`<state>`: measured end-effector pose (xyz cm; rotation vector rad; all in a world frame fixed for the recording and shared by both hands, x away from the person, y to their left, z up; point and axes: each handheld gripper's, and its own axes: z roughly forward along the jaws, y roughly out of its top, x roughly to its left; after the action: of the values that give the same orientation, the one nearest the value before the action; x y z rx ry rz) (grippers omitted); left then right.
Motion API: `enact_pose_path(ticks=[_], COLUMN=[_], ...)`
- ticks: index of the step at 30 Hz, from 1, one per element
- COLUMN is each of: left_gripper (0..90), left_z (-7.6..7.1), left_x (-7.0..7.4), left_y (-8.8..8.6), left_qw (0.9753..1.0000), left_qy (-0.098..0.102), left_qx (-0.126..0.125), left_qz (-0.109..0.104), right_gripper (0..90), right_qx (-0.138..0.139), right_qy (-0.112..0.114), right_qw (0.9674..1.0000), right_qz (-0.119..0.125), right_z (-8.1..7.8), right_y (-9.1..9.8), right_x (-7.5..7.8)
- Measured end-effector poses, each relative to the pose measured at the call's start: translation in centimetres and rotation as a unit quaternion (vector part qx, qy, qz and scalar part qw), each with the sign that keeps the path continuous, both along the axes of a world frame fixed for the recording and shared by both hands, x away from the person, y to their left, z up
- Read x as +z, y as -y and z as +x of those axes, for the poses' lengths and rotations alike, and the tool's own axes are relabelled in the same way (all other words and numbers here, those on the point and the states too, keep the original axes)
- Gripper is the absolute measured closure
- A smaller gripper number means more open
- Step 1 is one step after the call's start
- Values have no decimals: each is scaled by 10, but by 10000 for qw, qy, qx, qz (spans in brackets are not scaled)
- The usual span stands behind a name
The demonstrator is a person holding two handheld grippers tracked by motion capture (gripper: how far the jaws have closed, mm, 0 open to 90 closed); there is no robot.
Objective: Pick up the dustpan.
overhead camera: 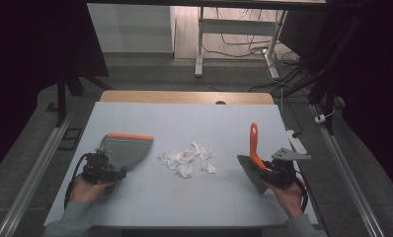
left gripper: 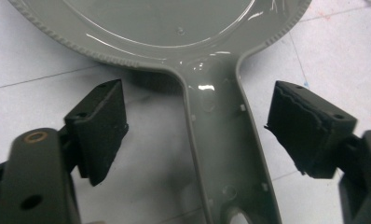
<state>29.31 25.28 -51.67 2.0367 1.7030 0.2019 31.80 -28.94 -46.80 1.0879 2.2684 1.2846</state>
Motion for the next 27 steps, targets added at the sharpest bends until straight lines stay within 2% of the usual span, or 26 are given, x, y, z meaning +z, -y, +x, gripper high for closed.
enact_pose_path(ticks=[7, 11, 14, 17, 24, 27], left_gripper=[270, 347, 411, 431, 593, 606], left_z=[3, 4, 4, 4, 3, 2], left_x=[-5, -8, -8, -8, -9, -9], left_y=[0, 0, -2, -3, -7, -9], left_qw=[9999, 9998, 9996, 9994, 9986, 9985], left_qy=[-24, -56, -34, 4, 91, 140], left_qx=[86, 73, 101, 149, 152, 173], left_qz=[-48, -176, -249, -301, -499, -506], right_gripper=[702, 702, 702, 702, 702, 703], right_qx=[3, -9, -19, -14, -18, -24], right_qy=[-19, -34, -35, -38, -51, -70], right_qw=[10000, 10000, 10000, 10000, 10000, 9999], right_qz=[-16, -21, -45, -48, -60, -72], right_z=[0, 0, 0, 0, 0, 1], right_y=[-1, -1, -1, -1, -1, -2], right_x=[0, -1, -1, -1, -1, -2])
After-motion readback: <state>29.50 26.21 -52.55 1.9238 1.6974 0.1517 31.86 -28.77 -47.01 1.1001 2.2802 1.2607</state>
